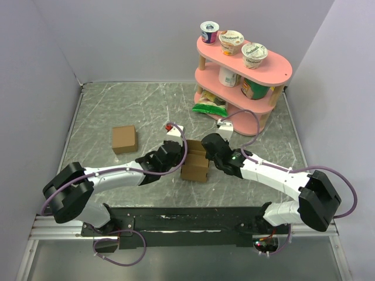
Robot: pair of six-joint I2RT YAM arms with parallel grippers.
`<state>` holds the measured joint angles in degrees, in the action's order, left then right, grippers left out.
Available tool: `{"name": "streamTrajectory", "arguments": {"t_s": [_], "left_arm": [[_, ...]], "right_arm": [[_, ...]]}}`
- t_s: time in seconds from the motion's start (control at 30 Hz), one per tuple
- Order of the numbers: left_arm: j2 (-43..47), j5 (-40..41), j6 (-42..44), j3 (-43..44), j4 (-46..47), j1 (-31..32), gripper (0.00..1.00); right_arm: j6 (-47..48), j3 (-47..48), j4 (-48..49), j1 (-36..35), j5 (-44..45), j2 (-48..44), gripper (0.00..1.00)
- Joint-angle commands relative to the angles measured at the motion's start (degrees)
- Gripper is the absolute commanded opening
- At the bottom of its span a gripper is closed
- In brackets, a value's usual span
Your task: Fold the paper box
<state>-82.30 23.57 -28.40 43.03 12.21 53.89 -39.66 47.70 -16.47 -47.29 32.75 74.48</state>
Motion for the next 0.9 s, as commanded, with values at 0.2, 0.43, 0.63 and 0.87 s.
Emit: {"name": "streamTrajectory", "arguments": {"t_s": [0.2, 0.43, 0.63, 0.87], "left_arm": [[1.71, 0.95, -2.01, -0.58, 2.56, 0.87, 0.01], [1.44, 1.30, -2.01, -0.31, 2.21, 0.96, 0.01], [1.71, 1.39, -2.09, -0.40, 2.30, 0.96, 0.01], [1.36, 1.39, -2.18, -0.05, 2.29, 0.96, 0.01]], "right_arm": [[-6.30, 2.05, -0.05, -1.93, 3.28, 0.49, 0.00], [-8.06, 1.69, -1.37, -3.68, 4.95, 0.93, 0.00], [-11.84, -0.41, -2.34, -6.06, 7.32, 0.14, 0.00], [-19.21, 1.25, -9.18, -11.59, 15.31, 0.31, 0.00]]}}
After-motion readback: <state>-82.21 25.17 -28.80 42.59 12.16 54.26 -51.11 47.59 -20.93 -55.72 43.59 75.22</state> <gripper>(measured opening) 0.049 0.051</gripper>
